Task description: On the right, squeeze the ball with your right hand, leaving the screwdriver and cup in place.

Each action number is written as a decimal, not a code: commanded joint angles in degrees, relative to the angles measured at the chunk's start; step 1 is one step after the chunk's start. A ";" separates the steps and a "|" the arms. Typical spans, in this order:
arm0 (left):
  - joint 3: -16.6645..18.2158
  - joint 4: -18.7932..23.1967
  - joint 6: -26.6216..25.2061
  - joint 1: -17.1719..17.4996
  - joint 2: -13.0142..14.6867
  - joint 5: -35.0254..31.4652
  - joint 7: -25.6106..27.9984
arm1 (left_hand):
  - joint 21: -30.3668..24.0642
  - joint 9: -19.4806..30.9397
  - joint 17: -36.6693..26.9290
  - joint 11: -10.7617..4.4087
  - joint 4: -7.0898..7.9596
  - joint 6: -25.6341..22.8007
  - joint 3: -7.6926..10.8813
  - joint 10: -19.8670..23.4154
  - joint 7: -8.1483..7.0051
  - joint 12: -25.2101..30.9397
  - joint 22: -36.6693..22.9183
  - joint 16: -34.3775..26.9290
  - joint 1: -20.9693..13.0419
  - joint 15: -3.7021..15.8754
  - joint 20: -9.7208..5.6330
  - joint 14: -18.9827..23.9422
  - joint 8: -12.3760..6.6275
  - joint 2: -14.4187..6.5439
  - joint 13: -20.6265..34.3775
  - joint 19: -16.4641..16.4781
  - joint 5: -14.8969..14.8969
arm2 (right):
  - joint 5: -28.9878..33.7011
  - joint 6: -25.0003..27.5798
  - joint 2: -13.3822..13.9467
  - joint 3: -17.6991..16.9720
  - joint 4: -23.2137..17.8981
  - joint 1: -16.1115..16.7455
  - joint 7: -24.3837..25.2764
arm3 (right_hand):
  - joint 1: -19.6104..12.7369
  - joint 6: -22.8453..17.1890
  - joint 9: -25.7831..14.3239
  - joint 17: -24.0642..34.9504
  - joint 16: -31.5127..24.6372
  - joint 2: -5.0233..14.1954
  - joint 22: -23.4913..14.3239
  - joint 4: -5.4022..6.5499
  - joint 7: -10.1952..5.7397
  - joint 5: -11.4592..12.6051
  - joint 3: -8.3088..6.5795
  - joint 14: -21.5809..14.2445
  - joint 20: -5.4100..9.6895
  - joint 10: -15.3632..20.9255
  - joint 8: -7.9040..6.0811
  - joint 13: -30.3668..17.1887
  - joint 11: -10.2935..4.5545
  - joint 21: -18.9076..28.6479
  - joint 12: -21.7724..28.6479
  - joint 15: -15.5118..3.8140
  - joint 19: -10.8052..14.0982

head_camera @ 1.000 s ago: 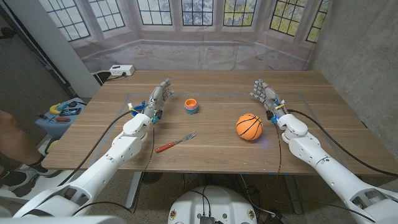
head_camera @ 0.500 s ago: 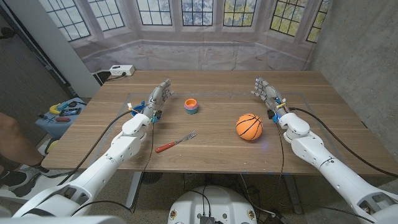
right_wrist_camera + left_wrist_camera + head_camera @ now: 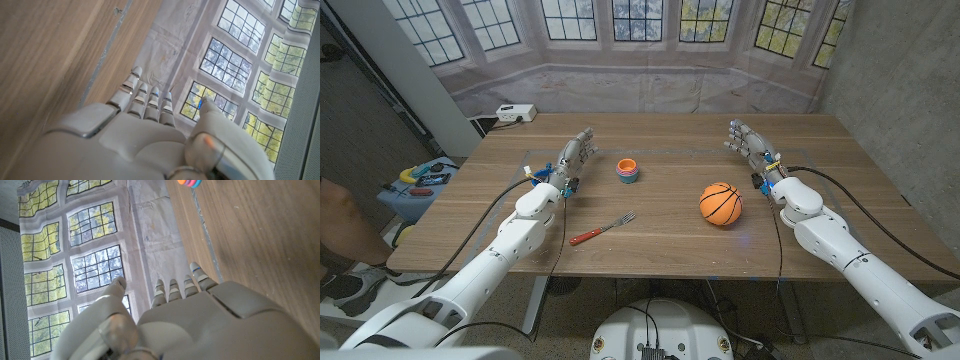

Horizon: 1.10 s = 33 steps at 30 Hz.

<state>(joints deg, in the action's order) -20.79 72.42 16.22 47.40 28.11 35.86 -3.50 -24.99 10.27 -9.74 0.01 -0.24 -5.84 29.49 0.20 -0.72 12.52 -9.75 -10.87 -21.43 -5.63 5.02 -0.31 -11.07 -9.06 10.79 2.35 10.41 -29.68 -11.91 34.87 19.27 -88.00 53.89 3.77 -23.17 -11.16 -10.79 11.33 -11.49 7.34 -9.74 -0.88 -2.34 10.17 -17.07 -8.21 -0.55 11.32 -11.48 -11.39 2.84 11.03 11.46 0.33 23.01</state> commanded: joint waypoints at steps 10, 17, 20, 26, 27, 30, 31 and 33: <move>0.61 2.35 -0.19 1.59 1.25 -0.56 1.12 | 0.41 0.09 -0.23 -0.06 -0.75 -0.49 0.20 0.40 0.03 -0.13 -0.17 0.26 -0.69 -0.31 0.47 0.13 0.24 0.26 0.24 0.36 0.39 | 5.30 5.63 6.27 -1.11 -11.34 5.44 4.29 | -0.30 -0.42 -0.17 0.03 -0.23 -1.21 -0.21 -0.85 0.42 -0.01 0.28 -0.11 -0.84 0.03 0.08 -0.04 -0.02 0.13 0.14 0.49 0.19; 0.56 2.30 -0.40 1.52 1.46 -0.50 0.69 | 0.56 0.10 -0.23 -0.03 -0.93 -0.46 0.30 0.40 0.04 -0.16 -0.18 0.27 -0.72 -0.30 0.52 0.17 0.28 0.29 0.24 0.42 0.40 | 7.62 7.89 7.99 -1.42 -14.78 6.91 6.08 | -0.37 -0.30 -0.17 -0.01 -0.19 -1.58 -0.21 -1.23 0.47 -0.01 0.43 -0.07 -1.05 -0.16 0.15 -0.04 -0.11 0.12 0.05 0.65 0.14; 0.43 1.99 -0.32 1.23 1.39 -0.62 0.47 | 0.61 0.10 -0.23 -0.05 -1.01 -0.44 0.34 0.39 0.04 -0.17 -0.18 0.28 -0.74 -0.28 0.55 0.17 0.29 0.30 0.24 0.46 0.40 | 8.79 9.35 8.90 -1.59 -16.46 7.50 7.01 | -0.47 -0.31 -0.17 -0.04 -0.15 -1.68 -0.21 -1.42 0.48 0.01 0.45 0.02 -1.17 -0.30 0.16 -0.04 -0.28 0.08 0.00 0.76 0.02; 0.22 1.11 -0.09 0.53 1.13 -0.72 -0.08 | 0.72 0.10 -0.22 -0.12 -1.16 -0.42 0.41 0.40 -0.03 -0.19 -0.19 0.29 -0.77 -0.27 0.53 0.19 0.32 0.34 0.24 0.51 0.42 | 10.49 11.07 10.31 -2.05 -19.02 8.57 8.03 | -0.57 -0.20 -0.17 -0.07 -0.08 -1.90 -0.21 -1.73 0.43 0.02 0.54 0.17 -1.43 -0.44 0.21 -0.04 -0.25 0.04 -0.05 0.87 -0.10; 0.16 1.00 -0.09 0.42 1.14 -0.79 -0.15 | 0.74 0.10 -0.22 -0.08 -1.20 -0.43 0.42 0.39 -0.02 -0.20 -0.19 0.30 -0.78 -0.26 0.53 0.18 0.31 0.36 0.24 0.53 0.42 | 10.74 11.35 10.53 -2.14 -19.47 8.78 8.20 | -0.58 -0.19 -0.17 -0.08 -0.03 -1.97 -0.21 -1.80 0.42 0.02 0.57 0.30 -1.51 -0.48 0.21 -0.04 -0.31 0.03 -0.07 0.90 -0.14; 0.07 0.74 0.02 0.22 1.01 -0.86 -0.23 | 0.81 0.10 -0.21 -0.09 -1.31 -0.44 0.46 0.35 -0.06 -0.23 -0.19 0.31 -0.81 -0.25 0.54 0.19 0.32 0.40 0.24 0.56 0.43 | 11.43 12.52 11.20 -2.30 -20.68 9.19 8.53 | -0.66 -0.23 -0.17 -0.10 -0.03 -2.10 -0.21 -1.97 0.38 0.02 0.61 0.29 -1.67 -0.61 0.20 -0.04 -0.30 0.03 -0.11 0.84 -0.17; 0.04 0.70 0.05 0.18 0.97 -0.91 -0.19 | 0.82 0.10 -0.21 -0.11 -1.33 -0.43 0.47 0.34 -0.03 -0.24 -0.19 0.32 -0.81 -0.25 0.54 0.17 0.33 0.40 0.24 0.57 0.43 | 11.70 12.74 11.35 -2.37 -21.02 9.38 8.74 | -0.71 -0.24 -0.17 -0.11 -0.01 -2.13 -0.21 -2.04 0.37 0.03 0.60 0.31 -1.68 -0.65 0.20 -0.04 -0.41 0.02 -0.13 0.85 -0.20; -0.03 0.55 0.17 0.08 0.91 -1.02 -0.24 | 0.85 0.10 -0.21 -0.12 -1.37 -0.43 0.48 0.32 -0.03 -0.25 -0.19 0.32 -0.82 -0.26 0.55 0.18 0.33 0.42 0.24 0.58 0.43 | 12.18 13.43 11.76 -2.53 -21.77 9.73 9.07 | -0.87 -0.21 -0.17 -0.14 0.00 -2.24 -0.20 -2.24 0.36 0.04 0.59 0.31 -1.71 -0.80 0.21 -0.04 -0.53 0.03 -0.18 0.84 -0.18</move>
<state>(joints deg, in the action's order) -20.44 73.83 16.09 48.20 29.29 35.13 -3.19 -24.36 10.26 -9.73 0.00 -1.28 -5.83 30.03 0.20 -0.72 12.28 -9.74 -10.60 -21.66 -5.63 5.33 -0.31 -10.75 -8.82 10.78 2.67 10.41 -20.28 -1.83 44.10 17.50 -105.03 61.61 10.95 -23.71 -11.47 -10.78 11.19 -11.49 5.56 -9.73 -2.72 -2.04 10.14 -16.37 -7.60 -1.86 10.81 -11.48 -11.37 2.33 11.03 11.46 0.95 22.88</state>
